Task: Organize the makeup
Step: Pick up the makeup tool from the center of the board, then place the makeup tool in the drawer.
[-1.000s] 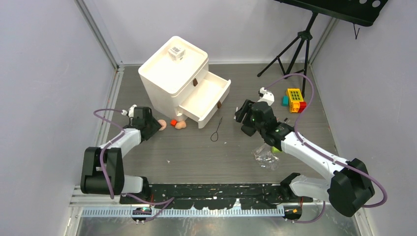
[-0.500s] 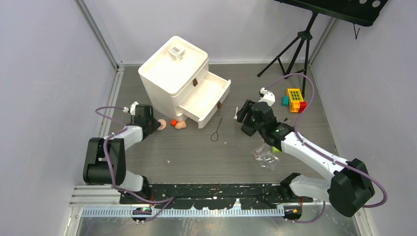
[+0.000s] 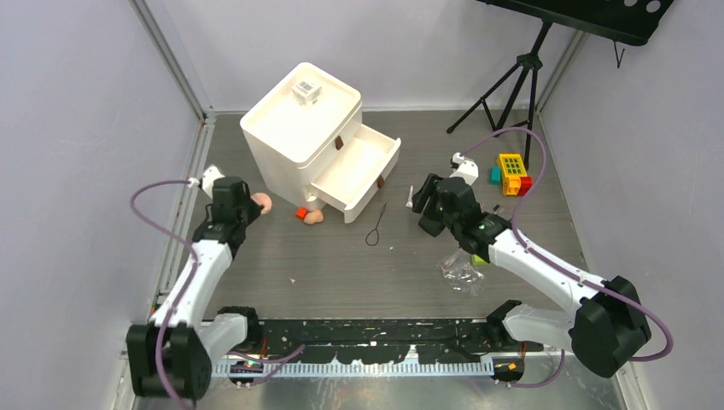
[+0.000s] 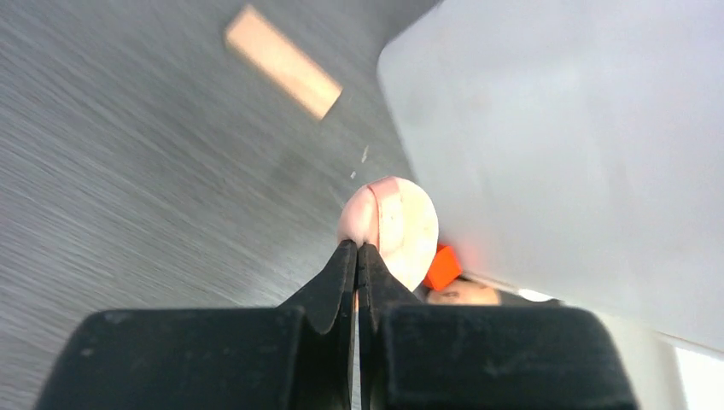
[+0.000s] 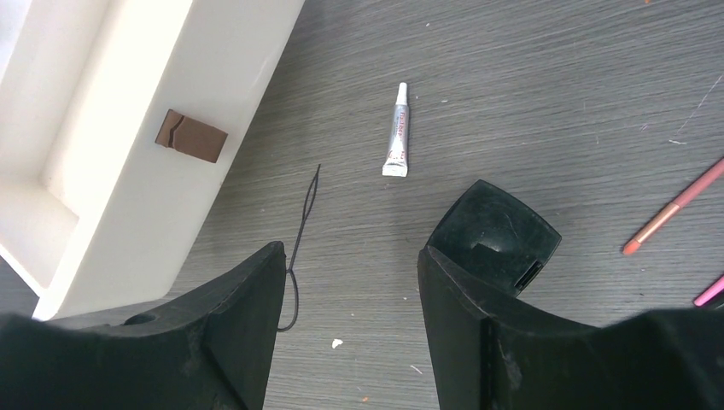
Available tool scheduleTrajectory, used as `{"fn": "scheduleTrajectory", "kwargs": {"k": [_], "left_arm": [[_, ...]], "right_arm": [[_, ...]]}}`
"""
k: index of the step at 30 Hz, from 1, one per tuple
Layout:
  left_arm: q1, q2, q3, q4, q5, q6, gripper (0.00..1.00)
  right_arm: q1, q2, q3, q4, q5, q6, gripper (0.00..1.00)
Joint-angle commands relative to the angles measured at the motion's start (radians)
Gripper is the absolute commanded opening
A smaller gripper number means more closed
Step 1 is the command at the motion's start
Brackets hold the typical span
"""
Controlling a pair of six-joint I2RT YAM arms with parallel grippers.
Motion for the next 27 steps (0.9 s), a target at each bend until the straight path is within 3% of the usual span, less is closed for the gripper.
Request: {"fn": "scheduleTrajectory", "kwargs": {"k": [1, 4, 7, 9, 14, 16, 27], "left_arm": [[0.005, -0.216, 0.120, -0.177, -0.121, 0.066, 0.00], [0.005, -0.283, 0.242, -0.220, -0.104, 0.102, 0.00], [-0.029, -0.254, 0.393, -0.245, -0.024, 0.143, 0.00], [-0.113, -0.197, 0.484, -0.244, -0.025, 0.175, 0.00], [-0.438, 0.006, 0.682, -0.219, -0.197, 0.319, 0.00], [-0.501, 0.103, 0.747, -0.210, -0.171, 0.345, 0.00], [-0.579, 0.580, 1.032, -0.274, -0.034, 0.479, 0.00]], "right_arm": [[-0.005, -0.027, 0.017, 0.021, 0.026, -0.001, 0.63], [-0.005, -0.032, 0.016, 0.023, 0.018, 0.005, 0.63], [-0.004, -0.040, 0.014, 0.021, 0.012, 0.014, 0.63], [-0.004, -0.046, 0.013, 0.020, 0.010, 0.018, 0.63], [-0.004, -0.069, 0.005, 0.013, 0.021, 0.031, 0.63], [-0.004, -0.080, 0.001, 0.009, 0.025, 0.035, 0.63], [-0.004, -0.159, -0.015, -0.037, 0.099, 0.014, 0.62]]}}
